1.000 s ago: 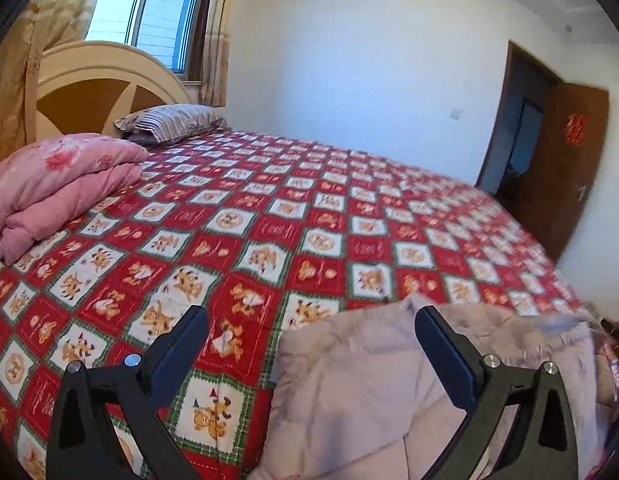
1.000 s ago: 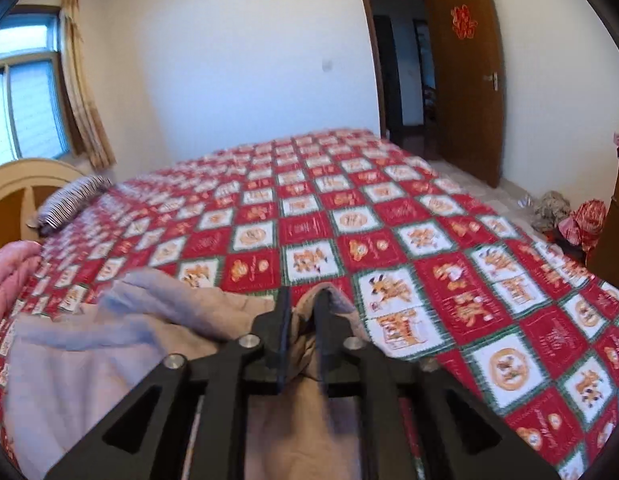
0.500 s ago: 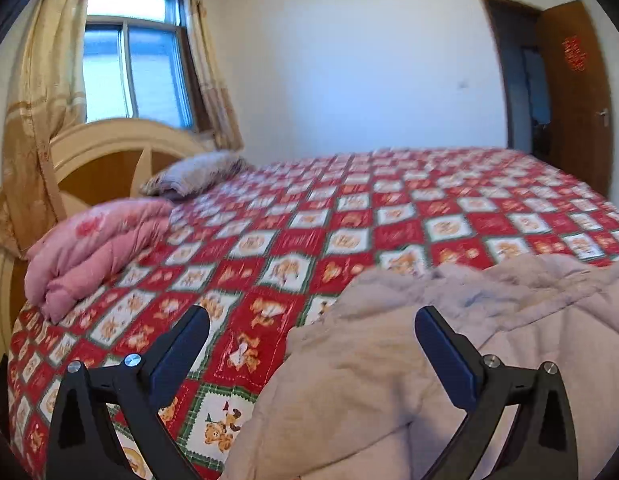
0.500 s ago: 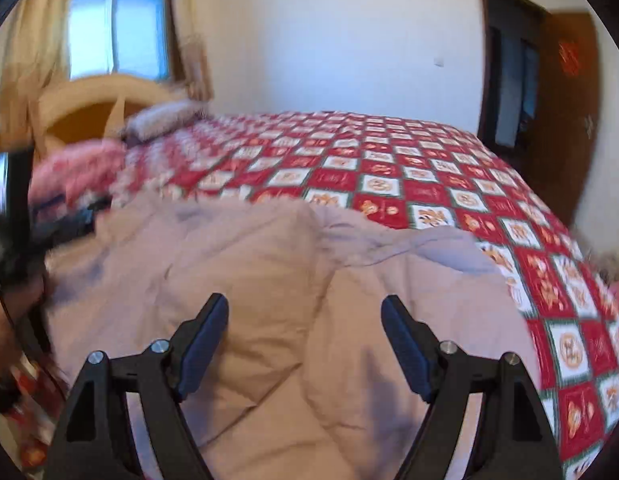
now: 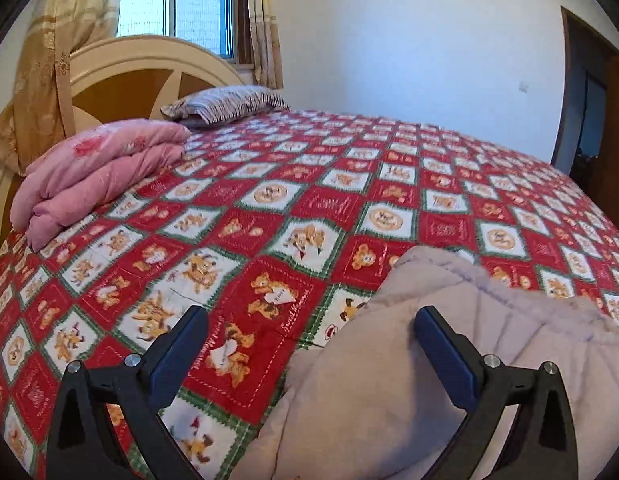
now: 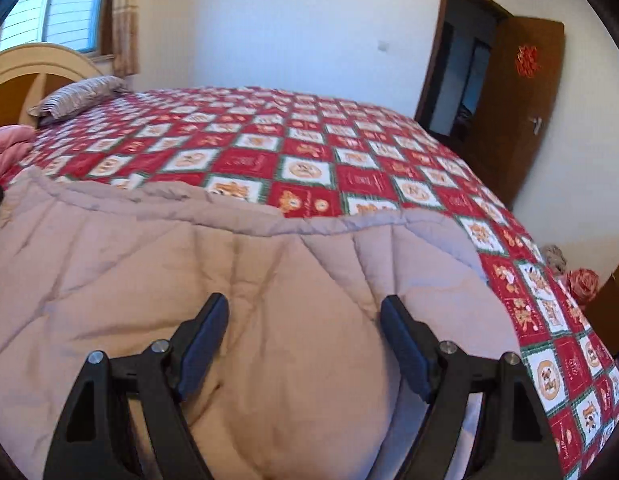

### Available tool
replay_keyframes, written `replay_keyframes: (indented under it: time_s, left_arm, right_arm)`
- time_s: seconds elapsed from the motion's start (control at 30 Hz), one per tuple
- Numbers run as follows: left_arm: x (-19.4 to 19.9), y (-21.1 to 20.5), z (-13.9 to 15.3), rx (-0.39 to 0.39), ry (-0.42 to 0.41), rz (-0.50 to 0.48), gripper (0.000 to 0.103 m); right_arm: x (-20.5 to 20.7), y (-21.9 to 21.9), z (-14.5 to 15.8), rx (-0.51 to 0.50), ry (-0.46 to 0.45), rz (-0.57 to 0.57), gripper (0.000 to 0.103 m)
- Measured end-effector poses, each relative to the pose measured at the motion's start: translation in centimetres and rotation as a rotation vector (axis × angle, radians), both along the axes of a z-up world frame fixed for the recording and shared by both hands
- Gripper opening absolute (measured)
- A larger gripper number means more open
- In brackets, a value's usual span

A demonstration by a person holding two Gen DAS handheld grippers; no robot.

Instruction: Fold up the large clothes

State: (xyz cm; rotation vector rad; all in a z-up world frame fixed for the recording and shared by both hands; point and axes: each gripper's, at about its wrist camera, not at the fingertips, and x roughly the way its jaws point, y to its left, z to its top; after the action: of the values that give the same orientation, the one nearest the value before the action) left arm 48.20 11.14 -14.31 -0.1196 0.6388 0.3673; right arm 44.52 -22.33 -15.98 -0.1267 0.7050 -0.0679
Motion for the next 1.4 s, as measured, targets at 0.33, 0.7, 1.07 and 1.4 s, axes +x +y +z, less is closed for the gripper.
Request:
replay_keyframes:
  time_s: [0.33,0.7,1.07,1.4]
  left_arm:
    - [3.3,0.3,-3.8,-0.040,0.082,0.039,0.102]
    - [4.0,-0.1,-4.7,-0.026,0.125,0.029,0.102]
    - [4.0,-0.1,-4.8,-0.036,0.123,0.025,0.102]
    - [4.0,0.1,-4.9,-0.050,0.134,0.019,0.102]
  right_arm:
    - [2.9,-0.8,-2.0,0.057,0.019,-0.017,0.085]
    - [4.2,-1.0,-3.2,0.080,0.058,-0.026,0.089]
    - [4.6,-1.1,-3.7,0.075,0.078,-0.030,0.090]
    - [4.7,-1.1,-3.9,0.062,0.080,-0.033,0.090]
